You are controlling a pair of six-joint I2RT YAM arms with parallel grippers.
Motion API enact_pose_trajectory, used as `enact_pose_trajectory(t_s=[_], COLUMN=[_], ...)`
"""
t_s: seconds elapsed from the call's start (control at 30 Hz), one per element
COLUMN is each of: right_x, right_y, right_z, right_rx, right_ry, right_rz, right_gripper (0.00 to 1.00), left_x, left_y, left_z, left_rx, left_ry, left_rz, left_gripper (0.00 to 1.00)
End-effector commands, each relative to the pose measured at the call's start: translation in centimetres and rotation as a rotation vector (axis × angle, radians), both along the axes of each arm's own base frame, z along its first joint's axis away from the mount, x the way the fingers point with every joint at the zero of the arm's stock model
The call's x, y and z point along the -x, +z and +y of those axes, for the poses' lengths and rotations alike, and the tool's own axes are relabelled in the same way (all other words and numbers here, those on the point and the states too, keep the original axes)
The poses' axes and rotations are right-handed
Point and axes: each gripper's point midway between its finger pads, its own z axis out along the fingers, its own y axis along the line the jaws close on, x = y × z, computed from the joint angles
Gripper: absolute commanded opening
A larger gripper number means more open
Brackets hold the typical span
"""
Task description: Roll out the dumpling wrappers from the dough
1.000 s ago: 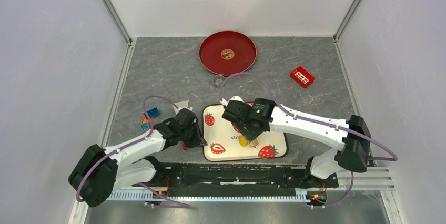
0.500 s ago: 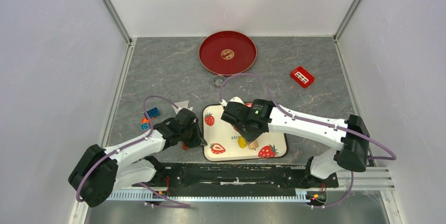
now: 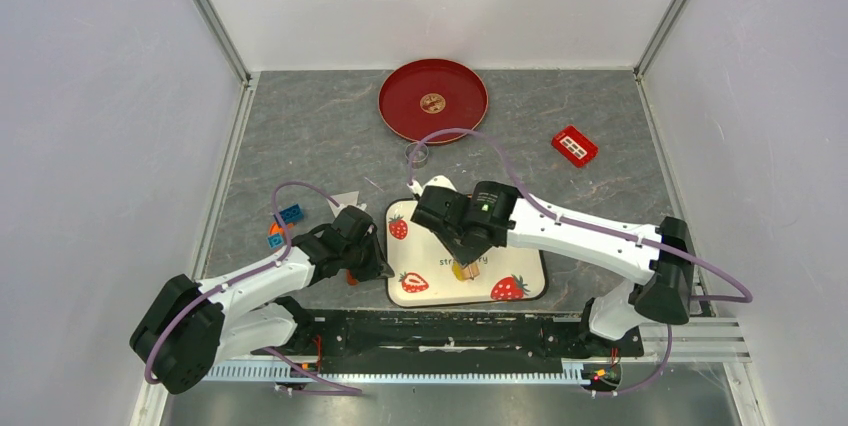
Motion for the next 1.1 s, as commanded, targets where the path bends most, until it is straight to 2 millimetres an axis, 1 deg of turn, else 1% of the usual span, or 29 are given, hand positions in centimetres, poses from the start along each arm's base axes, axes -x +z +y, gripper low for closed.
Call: enact_pose_trajectory(t_s=[0.0,0.3,0.47,0.57,0.73,0.83,0.93,1.07], right_x=[-0.1,0.6,1.0,0.7,-0.1,-0.2,-0.1,0.2], right_y=[-0.7,-2.8,-3.0,-2.1,0.9,2.0,2.1,1.2], right_z=[0.3,0.5,0.8,0.6,0.5,0.8,0.9,1.1], right_rx=[0.001,0.001,-0.023,-0.03,-0.054,-0.081,-0.084,-0.071], right_ry=[-0.007,0.007,0.013,-0.004,-0.036,-0.039,-0.036,-0.025], right_rz=[-0.007,0.025,0.033,0.009,-0.049,-0.054,-0.05,-0.033], right_gripper=[0.0,0.0,0.0,0.0,0.0,0.0,0.0,0.0], left_x=[-0.3,-0.3,-0.3,-0.3,-0.3,-0.3,-0.3,-0.3], left_y=[-0.7,-0.7,-0.7,-0.7,-0.7,-0.7,-0.7,-0.7], left_z=[0.7,0.7,0.7,0.7,0.7,0.7,0.7,0.7], left_rx=[-0.035,-0.035,-0.035,-0.035,-0.035,-0.034,-0.036,-0.035], left_ry=[0.032,0.032,0.032,0.032,0.032,0.032,0.032,0.032], left_rz=[-0.003,-0.004,-0.003,-0.002,-0.004,-0.003,-0.003,-0.003], left_gripper=[0.02,0.02,0.02,0.02,0.02,0.02,0.02,0.02])
